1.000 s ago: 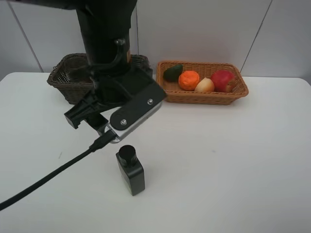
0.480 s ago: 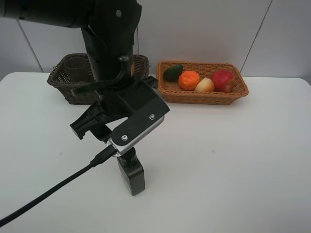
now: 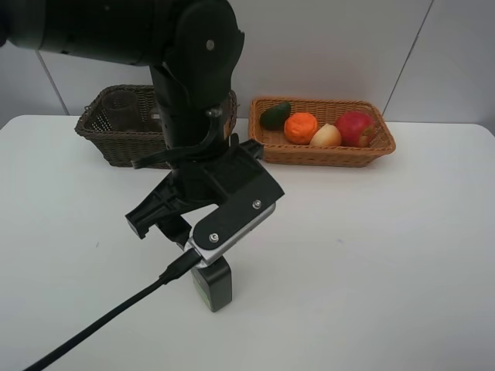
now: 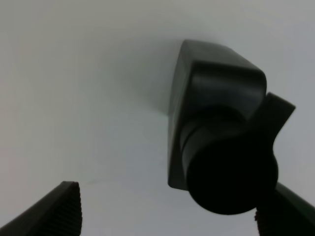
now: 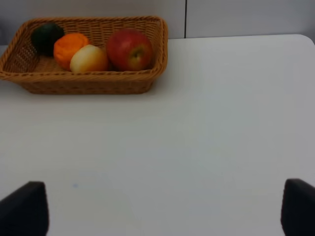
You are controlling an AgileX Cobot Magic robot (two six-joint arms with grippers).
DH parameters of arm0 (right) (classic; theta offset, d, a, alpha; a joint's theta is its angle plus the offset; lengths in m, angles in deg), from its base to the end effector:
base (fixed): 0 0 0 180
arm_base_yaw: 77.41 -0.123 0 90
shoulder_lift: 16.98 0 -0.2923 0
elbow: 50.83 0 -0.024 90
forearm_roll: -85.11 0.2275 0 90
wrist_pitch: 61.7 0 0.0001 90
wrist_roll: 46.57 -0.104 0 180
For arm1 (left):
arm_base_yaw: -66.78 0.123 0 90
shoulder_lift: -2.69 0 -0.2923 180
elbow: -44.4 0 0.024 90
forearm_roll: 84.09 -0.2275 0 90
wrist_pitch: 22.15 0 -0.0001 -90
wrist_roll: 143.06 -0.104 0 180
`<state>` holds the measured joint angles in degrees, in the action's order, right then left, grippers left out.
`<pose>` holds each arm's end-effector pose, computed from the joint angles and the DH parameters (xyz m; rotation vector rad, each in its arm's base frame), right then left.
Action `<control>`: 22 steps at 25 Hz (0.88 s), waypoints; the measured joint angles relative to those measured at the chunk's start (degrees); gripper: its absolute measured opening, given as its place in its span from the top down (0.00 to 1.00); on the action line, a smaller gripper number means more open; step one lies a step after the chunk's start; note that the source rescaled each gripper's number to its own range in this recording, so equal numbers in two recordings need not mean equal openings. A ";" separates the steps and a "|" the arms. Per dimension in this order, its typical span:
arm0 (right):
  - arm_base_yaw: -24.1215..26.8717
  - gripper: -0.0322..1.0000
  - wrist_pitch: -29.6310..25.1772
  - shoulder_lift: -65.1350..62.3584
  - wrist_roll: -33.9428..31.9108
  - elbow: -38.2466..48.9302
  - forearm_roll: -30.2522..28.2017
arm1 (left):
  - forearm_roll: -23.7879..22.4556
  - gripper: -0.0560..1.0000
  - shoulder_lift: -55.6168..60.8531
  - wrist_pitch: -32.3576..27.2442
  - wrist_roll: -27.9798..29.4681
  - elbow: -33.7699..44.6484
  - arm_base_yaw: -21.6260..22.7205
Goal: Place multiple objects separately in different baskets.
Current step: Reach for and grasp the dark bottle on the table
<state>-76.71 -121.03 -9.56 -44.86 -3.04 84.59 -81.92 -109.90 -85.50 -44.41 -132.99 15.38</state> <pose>-0.0222 -0.0005 0.2670 -0.0172 1.9992 -0.0378 0.2037 -0.2608 0.2138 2.8372 1.2691 -0.0410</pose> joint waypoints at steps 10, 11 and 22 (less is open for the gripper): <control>0.00 0.00 0.00 0.00 0.00 0.00 0.00 | 1.12 0.06 0.00 -2.73 -0.01 0.00 0.00; 0.00 0.00 0.00 0.00 0.00 0.00 0.00 | 1.12 0.06 0.00 -2.75 -0.01 0.00 0.00; 0.00 0.00 0.00 0.00 0.00 0.00 0.00 | 1.79 0.06 -0.07 2.68 -0.12 4.79 -0.10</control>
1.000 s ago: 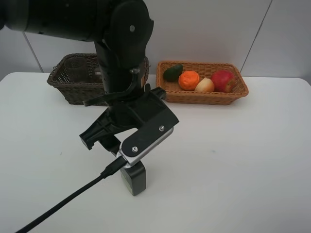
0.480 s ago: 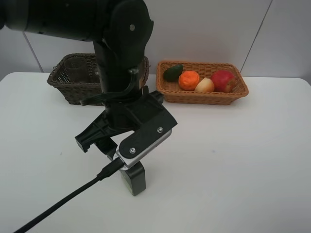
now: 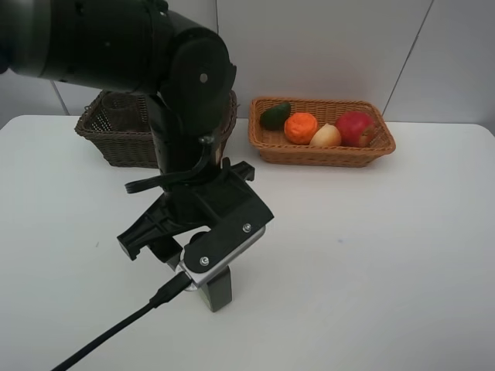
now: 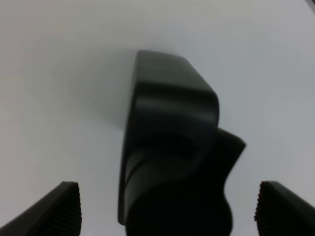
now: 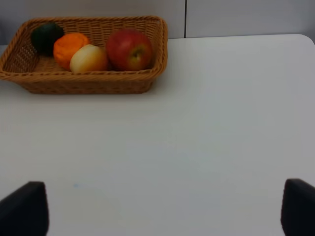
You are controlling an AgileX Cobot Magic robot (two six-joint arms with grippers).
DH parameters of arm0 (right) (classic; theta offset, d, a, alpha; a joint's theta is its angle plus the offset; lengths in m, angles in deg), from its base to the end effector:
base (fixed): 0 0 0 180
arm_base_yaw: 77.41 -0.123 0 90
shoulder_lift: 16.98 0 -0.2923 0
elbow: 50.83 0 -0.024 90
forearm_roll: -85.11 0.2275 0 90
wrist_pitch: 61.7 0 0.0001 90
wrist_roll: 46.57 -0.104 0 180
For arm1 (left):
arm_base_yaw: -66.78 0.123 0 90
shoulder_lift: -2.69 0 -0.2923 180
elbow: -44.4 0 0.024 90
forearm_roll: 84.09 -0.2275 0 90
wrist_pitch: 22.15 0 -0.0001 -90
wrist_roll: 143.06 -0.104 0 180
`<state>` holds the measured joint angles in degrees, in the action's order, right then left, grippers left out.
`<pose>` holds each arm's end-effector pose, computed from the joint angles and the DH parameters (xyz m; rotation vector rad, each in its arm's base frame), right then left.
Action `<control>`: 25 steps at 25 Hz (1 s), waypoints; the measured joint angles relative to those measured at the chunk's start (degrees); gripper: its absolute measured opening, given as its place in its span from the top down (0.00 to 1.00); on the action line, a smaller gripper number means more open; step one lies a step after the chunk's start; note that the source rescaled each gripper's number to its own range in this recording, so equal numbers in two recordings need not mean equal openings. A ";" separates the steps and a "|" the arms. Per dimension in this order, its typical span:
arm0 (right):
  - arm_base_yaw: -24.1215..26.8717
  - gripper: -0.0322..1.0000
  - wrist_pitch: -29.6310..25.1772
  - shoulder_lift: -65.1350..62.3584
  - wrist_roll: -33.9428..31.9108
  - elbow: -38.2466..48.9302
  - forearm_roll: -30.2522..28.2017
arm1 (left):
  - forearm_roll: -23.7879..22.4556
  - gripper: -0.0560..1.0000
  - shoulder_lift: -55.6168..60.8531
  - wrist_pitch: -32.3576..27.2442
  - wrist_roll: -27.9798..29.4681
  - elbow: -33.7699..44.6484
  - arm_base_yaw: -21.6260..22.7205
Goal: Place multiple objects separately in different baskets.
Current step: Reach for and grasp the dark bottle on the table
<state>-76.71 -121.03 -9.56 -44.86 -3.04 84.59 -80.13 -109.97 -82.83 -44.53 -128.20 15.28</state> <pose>-0.0222 -0.0005 0.2670 -0.0172 1.9992 -0.0378 0.1944 -0.2545 0.1957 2.8547 1.3007 -0.0962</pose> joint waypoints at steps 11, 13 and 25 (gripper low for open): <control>0.00 0.00 0.00 0.00 0.00 0.00 0.00 | 1.74 0.06 -2.90 4.15 -0.19 1.98 -0.57; 0.00 0.00 0.00 0.00 0.00 0.00 0.00 | 1.94 0.06 -3.52 4.87 -0.59 2.13 -0.67; 0.00 0.00 0.00 0.00 0.00 0.00 0.00 | 2.47 0.06 -4.80 6.41 -1.13 3.24 -0.67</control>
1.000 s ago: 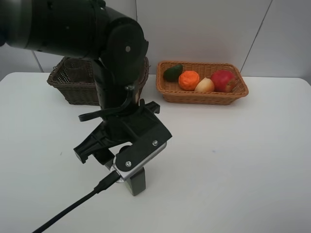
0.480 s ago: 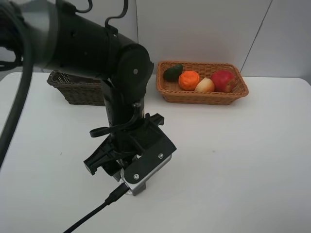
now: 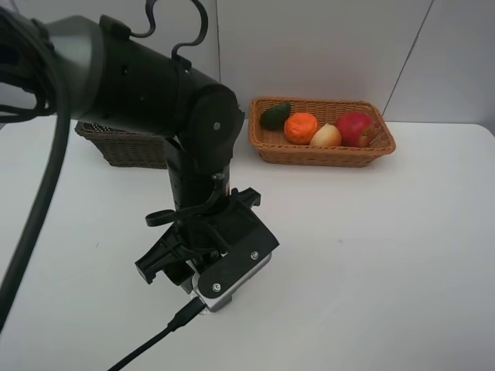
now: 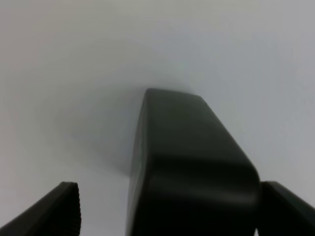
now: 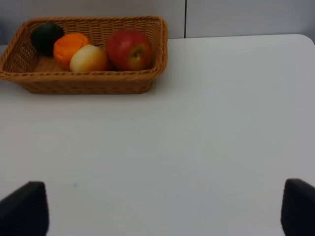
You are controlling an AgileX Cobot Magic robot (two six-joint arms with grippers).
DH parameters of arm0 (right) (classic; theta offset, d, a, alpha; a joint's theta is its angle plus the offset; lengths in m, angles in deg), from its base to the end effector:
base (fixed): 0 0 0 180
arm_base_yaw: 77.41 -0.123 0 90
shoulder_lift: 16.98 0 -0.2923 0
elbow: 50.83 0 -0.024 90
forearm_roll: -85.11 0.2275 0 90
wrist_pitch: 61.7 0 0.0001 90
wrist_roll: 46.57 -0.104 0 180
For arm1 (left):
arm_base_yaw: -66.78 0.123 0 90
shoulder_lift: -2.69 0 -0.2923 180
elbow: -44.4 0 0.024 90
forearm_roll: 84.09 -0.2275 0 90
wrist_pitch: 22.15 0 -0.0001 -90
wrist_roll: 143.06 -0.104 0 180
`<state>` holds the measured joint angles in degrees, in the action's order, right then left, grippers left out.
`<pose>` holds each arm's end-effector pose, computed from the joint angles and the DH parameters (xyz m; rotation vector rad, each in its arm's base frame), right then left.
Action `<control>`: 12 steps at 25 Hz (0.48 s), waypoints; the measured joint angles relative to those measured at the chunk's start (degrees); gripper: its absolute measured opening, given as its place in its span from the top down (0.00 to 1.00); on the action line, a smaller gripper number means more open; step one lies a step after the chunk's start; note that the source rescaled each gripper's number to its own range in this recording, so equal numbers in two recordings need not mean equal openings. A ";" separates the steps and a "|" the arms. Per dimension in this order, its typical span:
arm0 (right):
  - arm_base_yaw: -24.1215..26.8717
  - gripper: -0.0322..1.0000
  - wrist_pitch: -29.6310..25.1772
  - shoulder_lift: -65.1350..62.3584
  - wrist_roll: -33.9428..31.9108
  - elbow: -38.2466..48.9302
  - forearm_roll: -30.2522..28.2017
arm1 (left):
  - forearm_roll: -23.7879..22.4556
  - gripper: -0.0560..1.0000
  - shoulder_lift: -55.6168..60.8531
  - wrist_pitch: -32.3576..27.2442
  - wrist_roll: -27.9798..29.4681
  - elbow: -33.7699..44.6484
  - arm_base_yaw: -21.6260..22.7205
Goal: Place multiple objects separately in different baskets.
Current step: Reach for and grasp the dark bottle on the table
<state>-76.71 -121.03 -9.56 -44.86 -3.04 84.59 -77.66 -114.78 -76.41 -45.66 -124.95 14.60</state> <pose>-0.0222 -0.0005 0.2670 -0.0172 1.9992 -0.0378 0.1915 -0.2622 0.1573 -2.8394 -1.2966 0.1522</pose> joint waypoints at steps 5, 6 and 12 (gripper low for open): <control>0.00 0.00 0.00 0.00 0.00 0.00 0.00 | 1.71 0.13 -0.38 0.33 -0.05 0.00 0.00; 0.00 0.00 0.00 0.00 0.00 0.00 0.00 | 1.93 0.16 -0.42 0.37 -0.05 0.00 0.00; 0.00 0.00 0.00 0.00 0.00 0.00 0.00 | 2.42 0.46 -0.49 -0.05 -0.05 -0.06 0.00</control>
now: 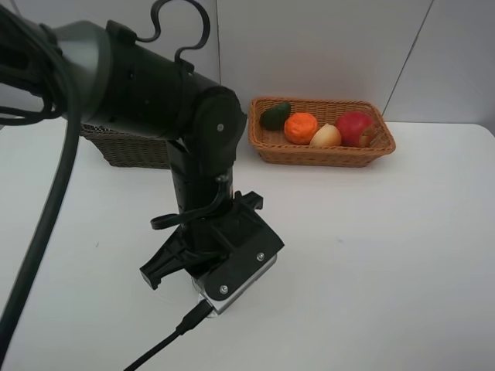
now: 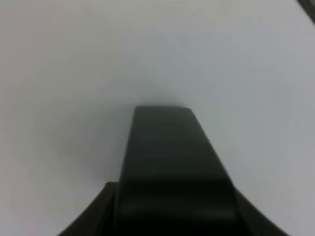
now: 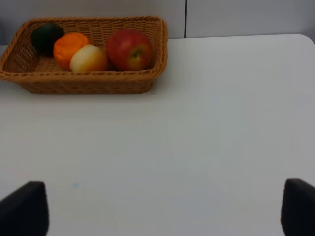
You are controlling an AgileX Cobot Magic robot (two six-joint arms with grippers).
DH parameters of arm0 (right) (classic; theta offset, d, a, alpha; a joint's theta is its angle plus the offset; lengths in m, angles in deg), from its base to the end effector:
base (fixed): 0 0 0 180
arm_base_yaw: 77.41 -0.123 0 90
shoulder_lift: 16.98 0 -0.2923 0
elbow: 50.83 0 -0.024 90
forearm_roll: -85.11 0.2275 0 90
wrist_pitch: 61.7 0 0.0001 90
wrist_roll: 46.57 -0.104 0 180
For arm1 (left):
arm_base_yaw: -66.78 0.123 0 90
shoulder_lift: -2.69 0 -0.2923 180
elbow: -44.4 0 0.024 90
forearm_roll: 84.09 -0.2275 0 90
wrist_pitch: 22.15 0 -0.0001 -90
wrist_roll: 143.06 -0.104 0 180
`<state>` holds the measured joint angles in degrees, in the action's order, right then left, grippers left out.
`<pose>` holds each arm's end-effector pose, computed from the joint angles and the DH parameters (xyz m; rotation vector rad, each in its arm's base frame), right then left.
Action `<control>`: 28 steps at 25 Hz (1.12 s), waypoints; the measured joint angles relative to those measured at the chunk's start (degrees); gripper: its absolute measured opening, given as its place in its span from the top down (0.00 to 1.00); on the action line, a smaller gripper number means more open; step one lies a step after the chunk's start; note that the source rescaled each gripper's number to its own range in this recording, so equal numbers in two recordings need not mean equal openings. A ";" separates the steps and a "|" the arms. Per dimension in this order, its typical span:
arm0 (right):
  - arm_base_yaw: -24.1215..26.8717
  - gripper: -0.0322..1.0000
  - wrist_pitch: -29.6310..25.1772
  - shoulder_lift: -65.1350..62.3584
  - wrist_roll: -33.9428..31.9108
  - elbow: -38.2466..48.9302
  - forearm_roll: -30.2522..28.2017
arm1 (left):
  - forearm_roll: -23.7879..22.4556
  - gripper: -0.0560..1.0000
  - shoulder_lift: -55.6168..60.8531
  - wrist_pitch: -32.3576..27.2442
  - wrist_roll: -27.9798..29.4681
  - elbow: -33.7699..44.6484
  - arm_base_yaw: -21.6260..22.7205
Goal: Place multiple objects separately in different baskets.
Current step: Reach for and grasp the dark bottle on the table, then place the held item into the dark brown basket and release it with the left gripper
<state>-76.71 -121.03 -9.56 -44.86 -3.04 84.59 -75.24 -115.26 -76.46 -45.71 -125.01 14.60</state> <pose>-0.0222 -0.0005 0.2670 -0.0172 1.9992 -0.0378 0.1892 -0.2649 0.1552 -2.8210 -1.3311 0.2059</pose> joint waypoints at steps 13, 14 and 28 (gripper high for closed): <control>0.00 0.00 0.00 0.00 0.00 0.00 0.00 | 0.08 0.46 0.00 0.00 0.00 0.00 0.00; 0.00 0.00 0.00 0.00 0.00 0.00 0.00 | 0.08 0.46 0.00 0.00 0.00 0.00 0.00; 0.00 0.00 0.00 0.00 0.00 0.00 0.00 | -0.49 0.46 0.23 -11.37 9.49 -11.48 2.33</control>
<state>-76.71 -121.03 -9.56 -44.86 -3.04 84.59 -75.73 -115.03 -87.83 -36.22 -136.50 16.93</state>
